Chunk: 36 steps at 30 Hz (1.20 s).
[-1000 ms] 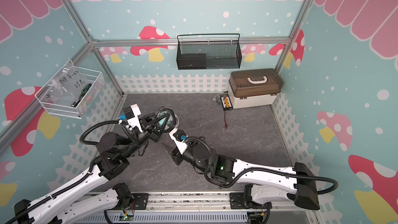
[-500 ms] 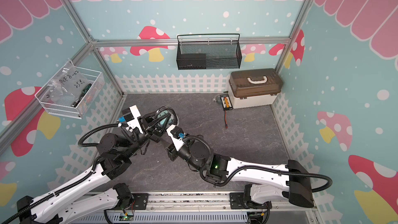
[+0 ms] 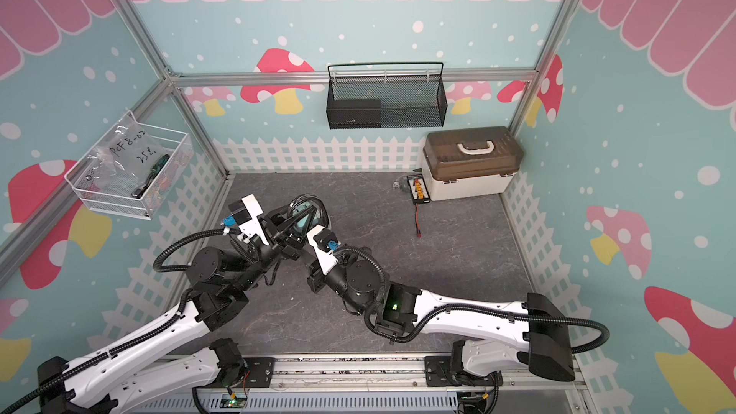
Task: Pack away charging kits
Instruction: Zip the zipper on the storage bag.
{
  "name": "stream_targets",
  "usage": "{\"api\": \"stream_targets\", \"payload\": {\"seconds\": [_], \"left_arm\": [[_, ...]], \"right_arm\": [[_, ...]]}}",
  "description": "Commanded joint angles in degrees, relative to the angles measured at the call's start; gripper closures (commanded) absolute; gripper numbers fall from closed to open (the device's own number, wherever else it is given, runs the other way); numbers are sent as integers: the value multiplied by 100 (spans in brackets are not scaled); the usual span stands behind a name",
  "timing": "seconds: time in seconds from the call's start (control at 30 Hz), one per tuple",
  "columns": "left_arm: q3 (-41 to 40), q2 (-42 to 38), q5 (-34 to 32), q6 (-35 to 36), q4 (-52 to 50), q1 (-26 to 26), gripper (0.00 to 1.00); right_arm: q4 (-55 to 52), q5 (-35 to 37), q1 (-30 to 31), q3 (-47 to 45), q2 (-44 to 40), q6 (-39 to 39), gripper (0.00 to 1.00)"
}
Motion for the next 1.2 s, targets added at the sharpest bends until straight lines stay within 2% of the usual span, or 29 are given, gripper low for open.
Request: {"api": "stream_targets", "payload": {"seconds": [0.0,0.23,0.43,0.7,1.17], "left_arm": [[-118,-6,-16,18,126,-41,100],[-207,-31,-135,14,188,-41,100],[-419,-170,-510,-73,326,-32,100],[-563,-482,-430,-392,266,-16,100],[-919,-1024,-143,-870,-63,242,100]], "right_arm": [[93,352,-4,300,78,76,77],[7,323,-6,422,184,147,100],[67,581,-6,142,48,154,100],[134,1118,-139,-438,-295,-15,100],[121,982,-326,-504,-629,-855,100]]}}
